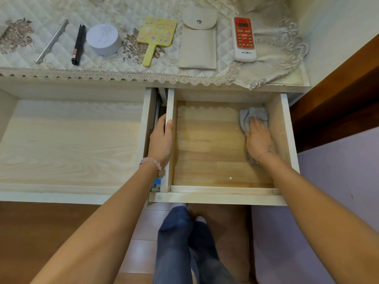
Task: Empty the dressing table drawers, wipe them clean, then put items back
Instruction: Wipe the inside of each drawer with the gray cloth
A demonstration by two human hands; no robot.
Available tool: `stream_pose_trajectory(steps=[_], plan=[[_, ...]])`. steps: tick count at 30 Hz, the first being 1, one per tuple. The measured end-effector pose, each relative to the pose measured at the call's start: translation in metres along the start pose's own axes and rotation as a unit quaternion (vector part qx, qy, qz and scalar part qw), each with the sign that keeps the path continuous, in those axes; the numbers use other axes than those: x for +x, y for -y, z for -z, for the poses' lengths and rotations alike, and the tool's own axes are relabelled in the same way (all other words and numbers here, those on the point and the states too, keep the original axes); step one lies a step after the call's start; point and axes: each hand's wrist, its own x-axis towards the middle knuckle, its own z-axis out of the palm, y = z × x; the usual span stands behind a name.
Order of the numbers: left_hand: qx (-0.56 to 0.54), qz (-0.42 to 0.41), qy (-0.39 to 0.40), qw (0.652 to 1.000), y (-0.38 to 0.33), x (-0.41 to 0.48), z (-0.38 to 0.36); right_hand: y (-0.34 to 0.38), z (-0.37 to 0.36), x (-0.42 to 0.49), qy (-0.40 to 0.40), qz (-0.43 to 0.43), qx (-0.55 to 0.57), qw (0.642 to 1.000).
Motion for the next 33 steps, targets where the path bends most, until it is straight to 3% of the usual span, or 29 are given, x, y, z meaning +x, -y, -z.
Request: stream_pose_trajectory(steps=[5,10,13,21,24,28,33], plan=[[-0.003,-0.003,-0.005,1.0,0.003,0.002,0.0,0.02,-0.003,-0.009,-0.007,0.006,0.021,1.0],[0.0,0.001,-0.012,1.0,0.003,0.003,0.0,0.11,-0.01,-0.004,0.026,0.173,0.046,0.983],[0.005,-0.007,-0.022,1.0,0.003,0.003,0.0,0.152,-0.025,-0.009,0.041,0.202,0.028,0.978],[-0.003,-0.001,-0.017,1.0,0.001,0.0,-0.001,0.113,-0.02,-0.027,0.073,0.253,-0.03,0.964],[0.001,0.003,-0.014,1.0,0.001,0.0,-0.001,0.068,-0.008,-0.033,0.088,0.212,-0.002,0.973],[0.005,-0.002,-0.01,1.0,0.002,0.001,-0.001,-0.002,0.01,-0.037,0.099,0.068,-0.006,0.993],[0.01,0.001,-0.011,1.0,0.003,0.002,-0.001,-0.009,0.01,-0.048,0.111,0.013,-0.006,0.994]])
